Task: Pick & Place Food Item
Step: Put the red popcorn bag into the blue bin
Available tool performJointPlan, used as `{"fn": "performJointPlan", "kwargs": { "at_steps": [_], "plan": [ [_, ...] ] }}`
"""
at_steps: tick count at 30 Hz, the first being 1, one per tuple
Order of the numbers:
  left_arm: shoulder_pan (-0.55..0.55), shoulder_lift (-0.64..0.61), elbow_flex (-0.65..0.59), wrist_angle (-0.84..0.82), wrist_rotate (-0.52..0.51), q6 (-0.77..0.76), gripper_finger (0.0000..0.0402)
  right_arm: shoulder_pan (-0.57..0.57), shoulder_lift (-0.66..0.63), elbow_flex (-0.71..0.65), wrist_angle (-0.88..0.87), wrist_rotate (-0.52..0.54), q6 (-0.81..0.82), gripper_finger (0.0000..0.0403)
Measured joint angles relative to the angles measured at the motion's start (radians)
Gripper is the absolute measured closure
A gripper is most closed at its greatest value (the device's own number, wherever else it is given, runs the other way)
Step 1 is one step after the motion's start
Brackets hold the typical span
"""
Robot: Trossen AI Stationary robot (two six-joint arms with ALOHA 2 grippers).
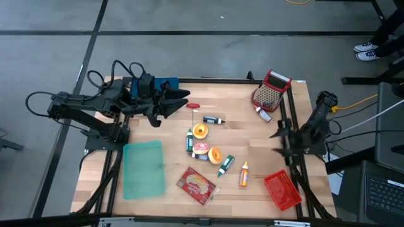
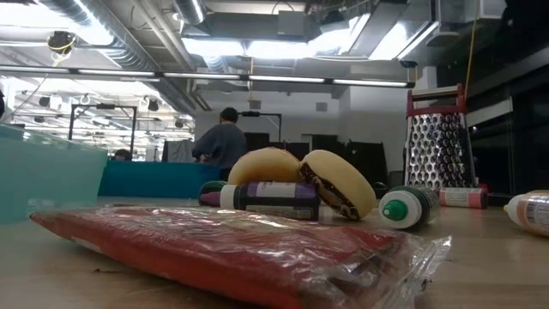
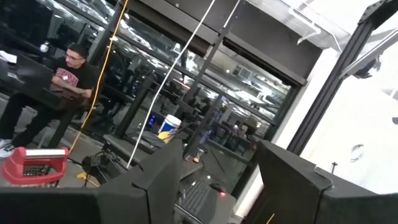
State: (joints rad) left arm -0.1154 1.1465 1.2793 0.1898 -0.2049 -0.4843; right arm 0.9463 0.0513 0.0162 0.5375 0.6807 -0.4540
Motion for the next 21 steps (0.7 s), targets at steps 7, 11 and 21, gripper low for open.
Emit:
{"fn": "performJointPlan", "kwargs": {
  "at_steps": [7, 11, 21],
  "plan": [
    [0.005, 0.033, -0.001, 0.002, -0.055, 0.031, 0.0196, -0.063, 0.004, 0.161, 0.29, -0.037, -0.161, 0.0186],
    [0.022, 0.071, -0.001, 0.001, -0.055, 0.034, 0.0196, -0.085, 0.081, 0.359, 0.081, -0.008, -0.153, 0.0186],
    [0.083, 0.119, -0.001, -0.002, 0.059, 0.044, 0.0196, -0.148, 0.493, 0.727, -0.134, 0.125, 0.059, 0.0186]
  ]
}}
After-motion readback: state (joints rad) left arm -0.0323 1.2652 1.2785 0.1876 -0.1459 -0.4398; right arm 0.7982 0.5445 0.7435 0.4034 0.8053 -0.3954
